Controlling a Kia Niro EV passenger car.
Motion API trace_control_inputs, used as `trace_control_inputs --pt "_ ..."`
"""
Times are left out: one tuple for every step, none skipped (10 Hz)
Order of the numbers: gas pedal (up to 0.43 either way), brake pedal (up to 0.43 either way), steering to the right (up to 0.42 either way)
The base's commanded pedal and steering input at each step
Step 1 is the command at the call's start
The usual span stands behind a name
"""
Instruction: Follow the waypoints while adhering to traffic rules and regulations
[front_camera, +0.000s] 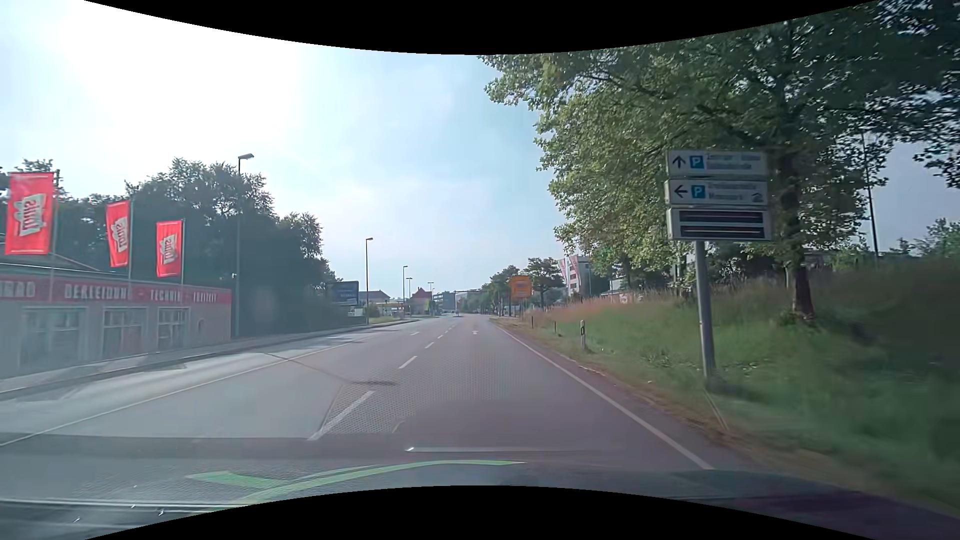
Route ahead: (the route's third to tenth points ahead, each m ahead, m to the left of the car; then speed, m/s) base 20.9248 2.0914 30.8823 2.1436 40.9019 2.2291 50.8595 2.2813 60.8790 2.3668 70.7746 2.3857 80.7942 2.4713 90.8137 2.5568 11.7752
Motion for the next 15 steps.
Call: trace_control_inputs --pt "0.11 0.0 -0.001" --pt "0.11 0.0 -0.001" --pt "0.11 0.0 -0.001" --pt "0.11 0.0 -0.001" --pt "0.11 0.0 -0.001" --pt "0.11 0.0 -0.002" --pt "0.11 0.0 -0.001" --pt "0.11 0.0 -0.001" --pt "0.11 0.0 -0.001" --pt "0.11 0.0 -0.003" --pt "0.11 0.0 -0.004" --pt "0.11 0.0 -0.003" --pt "0.11 0.0 -0.004" --pt "0.11 0.0 -0.004" --pt "0.11 0.0 -0.004"
